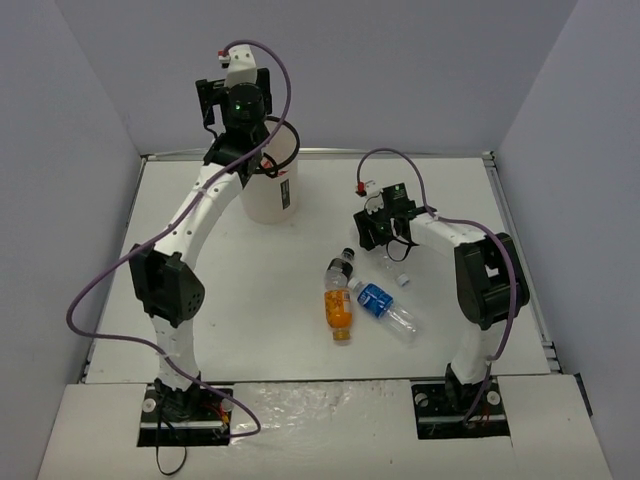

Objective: Put the plastic bottles in the bin

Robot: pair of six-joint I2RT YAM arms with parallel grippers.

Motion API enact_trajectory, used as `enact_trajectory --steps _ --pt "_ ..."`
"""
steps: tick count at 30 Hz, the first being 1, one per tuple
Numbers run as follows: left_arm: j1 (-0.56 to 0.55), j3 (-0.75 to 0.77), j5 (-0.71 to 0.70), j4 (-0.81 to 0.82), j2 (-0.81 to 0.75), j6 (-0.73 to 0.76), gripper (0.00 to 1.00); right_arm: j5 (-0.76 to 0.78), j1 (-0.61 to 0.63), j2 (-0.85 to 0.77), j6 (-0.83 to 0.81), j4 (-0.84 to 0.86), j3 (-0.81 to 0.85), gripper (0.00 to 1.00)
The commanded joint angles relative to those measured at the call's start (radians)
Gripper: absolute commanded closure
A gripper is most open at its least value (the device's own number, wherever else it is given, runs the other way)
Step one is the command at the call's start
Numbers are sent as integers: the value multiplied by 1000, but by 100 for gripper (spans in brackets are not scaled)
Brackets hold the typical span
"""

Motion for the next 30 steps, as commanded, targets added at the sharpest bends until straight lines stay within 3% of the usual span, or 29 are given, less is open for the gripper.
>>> enact_trajectory --steps 1,4,14,18,20,25,30 --pt "8 54 75 -105 -181 -76 3 34 11 -90 2 31 52 76" --pt "8 -19 86 -183 -276 -111 3 45 10 -144 3 38 68 84" --pt "5 -677 213 -177 -810 -355 3 7 33 -278 14 129 218 95" --pt "4 -813 287 -185 -914 -404 3 -45 51 -294 82 285 298 96" --pt "4 -870 289 -227 -946 -444 3 -72 63 -278 151 482 336 95" --pt "4 -928 321 -291 -951 -506 3 -75 102 -131 365 917 500 97" --pt "3 -988 403 -311 -932 -546 3 17 210 156 400 990 812 99"
